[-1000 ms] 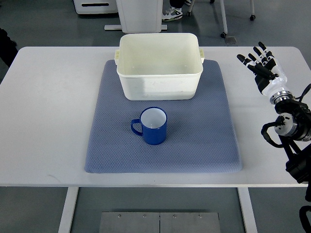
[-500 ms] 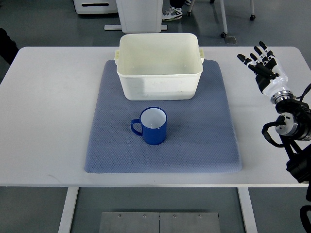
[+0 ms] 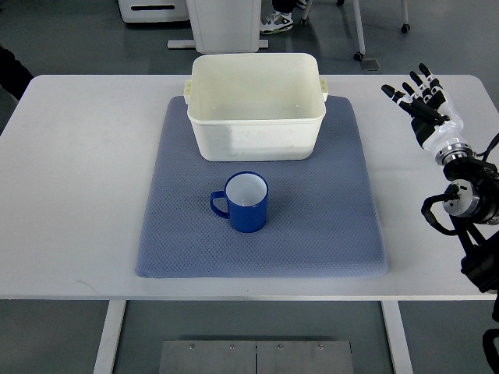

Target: Place cup in box with right hand

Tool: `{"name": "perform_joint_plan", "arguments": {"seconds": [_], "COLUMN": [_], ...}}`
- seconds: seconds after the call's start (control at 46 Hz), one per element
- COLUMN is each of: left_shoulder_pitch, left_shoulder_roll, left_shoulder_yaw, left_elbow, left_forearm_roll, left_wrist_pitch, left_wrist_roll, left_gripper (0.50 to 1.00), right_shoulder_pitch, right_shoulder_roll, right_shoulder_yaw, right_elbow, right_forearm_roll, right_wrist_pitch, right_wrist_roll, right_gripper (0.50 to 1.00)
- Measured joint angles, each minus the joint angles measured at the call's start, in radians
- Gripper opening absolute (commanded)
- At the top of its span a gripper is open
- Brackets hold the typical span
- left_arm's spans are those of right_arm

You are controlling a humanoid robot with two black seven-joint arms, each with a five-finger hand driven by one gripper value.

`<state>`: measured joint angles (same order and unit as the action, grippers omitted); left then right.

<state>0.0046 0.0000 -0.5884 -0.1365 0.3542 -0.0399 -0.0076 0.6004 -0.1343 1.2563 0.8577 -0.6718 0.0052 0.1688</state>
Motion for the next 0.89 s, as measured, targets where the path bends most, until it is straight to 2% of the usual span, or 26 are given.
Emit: {"name": "perform_joint_plan", "arguments": {"seconds": [0.652, 0.891], "left_shoulder_pitch": [0.0, 0.0], "left_shoulder_roll": [0.0, 0.0], "left_shoulder_yaw": [0.0, 0.0], "left_elbow": [0.0, 0.0], "left_forearm_roll": [0.0, 0.0], "left_wrist_pitch": [0.0, 0.0], "left_wrist_roll": [0.0, 0.0], "left_gripper": [1.0, 1.0], "right_shoulder_pitch": [0.007, 0.024], "right_shoulder_roll": [-0.003, -0.014], "right_shoulder_yaw": [-0.018, -0.022], "right_elbow": [0.011, 0.056], "right_forearm_roll": [0.001, 0.0], "right_wrist_pitch": [0.011, 0.112], "right_wrist_roll": [0.011, 0.011], "right_gripper": [0.998, 0.995]}}
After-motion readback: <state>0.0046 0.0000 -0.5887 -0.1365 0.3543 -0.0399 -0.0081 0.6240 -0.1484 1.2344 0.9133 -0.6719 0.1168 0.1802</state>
